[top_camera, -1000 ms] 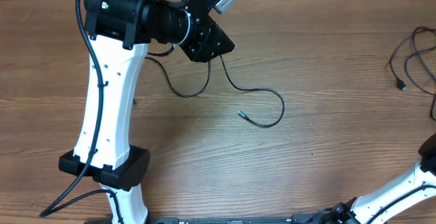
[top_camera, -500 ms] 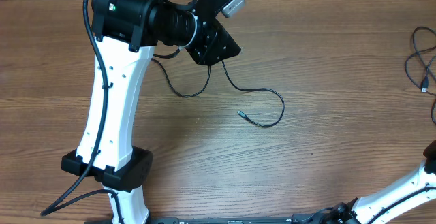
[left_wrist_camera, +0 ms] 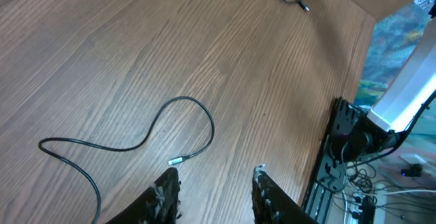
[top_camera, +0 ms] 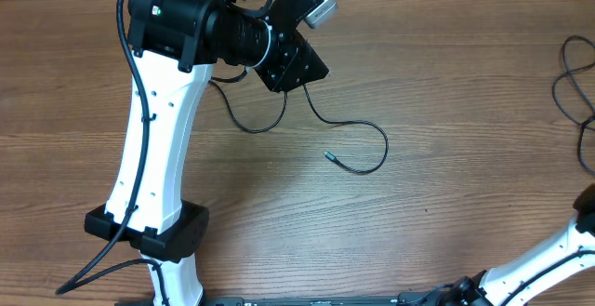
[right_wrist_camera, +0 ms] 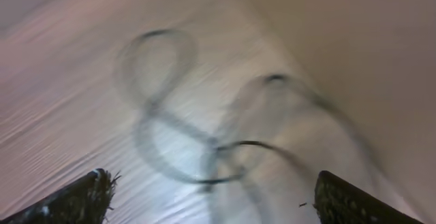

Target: Untangle cables

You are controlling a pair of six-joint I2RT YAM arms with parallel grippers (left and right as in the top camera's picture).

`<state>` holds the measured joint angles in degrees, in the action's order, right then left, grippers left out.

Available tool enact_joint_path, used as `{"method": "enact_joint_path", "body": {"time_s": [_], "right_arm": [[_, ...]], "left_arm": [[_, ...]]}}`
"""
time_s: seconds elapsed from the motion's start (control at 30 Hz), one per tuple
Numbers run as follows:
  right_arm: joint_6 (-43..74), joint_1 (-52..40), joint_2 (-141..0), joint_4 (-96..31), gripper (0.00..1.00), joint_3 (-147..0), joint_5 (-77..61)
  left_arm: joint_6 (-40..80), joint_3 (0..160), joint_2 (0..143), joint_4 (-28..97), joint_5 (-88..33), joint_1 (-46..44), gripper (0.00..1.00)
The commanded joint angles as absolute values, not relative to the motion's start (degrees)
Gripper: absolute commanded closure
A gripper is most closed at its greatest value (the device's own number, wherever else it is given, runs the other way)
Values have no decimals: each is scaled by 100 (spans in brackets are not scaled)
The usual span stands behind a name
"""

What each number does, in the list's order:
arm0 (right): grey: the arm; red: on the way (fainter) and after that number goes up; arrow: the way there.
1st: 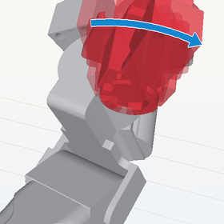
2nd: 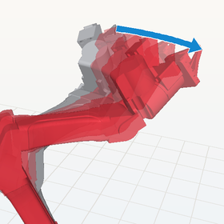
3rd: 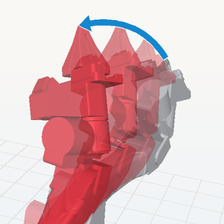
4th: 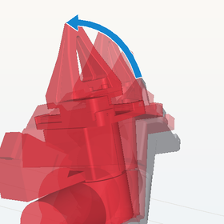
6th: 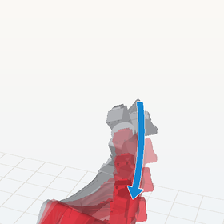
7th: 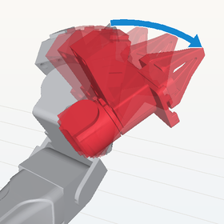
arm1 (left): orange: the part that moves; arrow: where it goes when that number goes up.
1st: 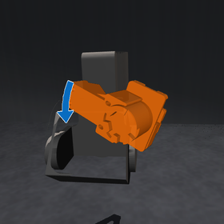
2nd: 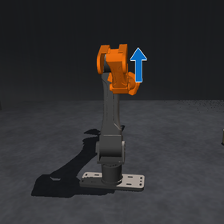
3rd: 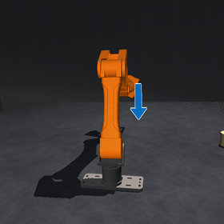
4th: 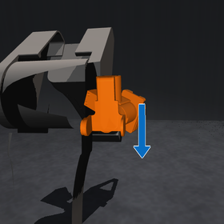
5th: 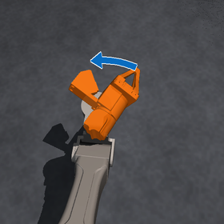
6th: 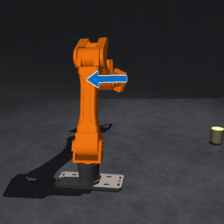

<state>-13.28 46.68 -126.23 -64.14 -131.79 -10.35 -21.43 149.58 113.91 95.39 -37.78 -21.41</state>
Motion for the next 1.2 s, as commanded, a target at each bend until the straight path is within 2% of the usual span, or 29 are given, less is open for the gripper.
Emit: {"method": "enact_joint_path", "body": {"time_s": [0.0,0.13,0.4,0.57,0.73,1.0,1.17], "right_arm": [[-2200,4246,-12689,-6578,7,-13233,-2801],[-2681,3597,-12667,-6897,0,-13233,-3183],[-2906,1688,-12656,-7234,0,-13233,-3181],[-2899,410,-12656,-7282,0,-13233,-2912],[-2899,-589,-12682,-7603,0,-13233,-2764],[-2873,-1463,-12774,-8178,0,-13231,-2462],[-2324,-1870,-12820,-7957,0,-13133,-2206]], "left_arm": [[-2198,15050,11268,9585,-3894,-2182,60],[-2436,15050,11000,9673,-3863,-2182,57],[-2418,15050,10261,9679,-3046,-2178,56],[-2005,15050,9856,9679,-2303,-2178,57],[-1793,15047,9546,9679,-2292,-2178,55],[-1492,15047,9424,9679,-2377,-2178,54],[-1339,15032,9205,9679,-1675,-2178,64]]}}
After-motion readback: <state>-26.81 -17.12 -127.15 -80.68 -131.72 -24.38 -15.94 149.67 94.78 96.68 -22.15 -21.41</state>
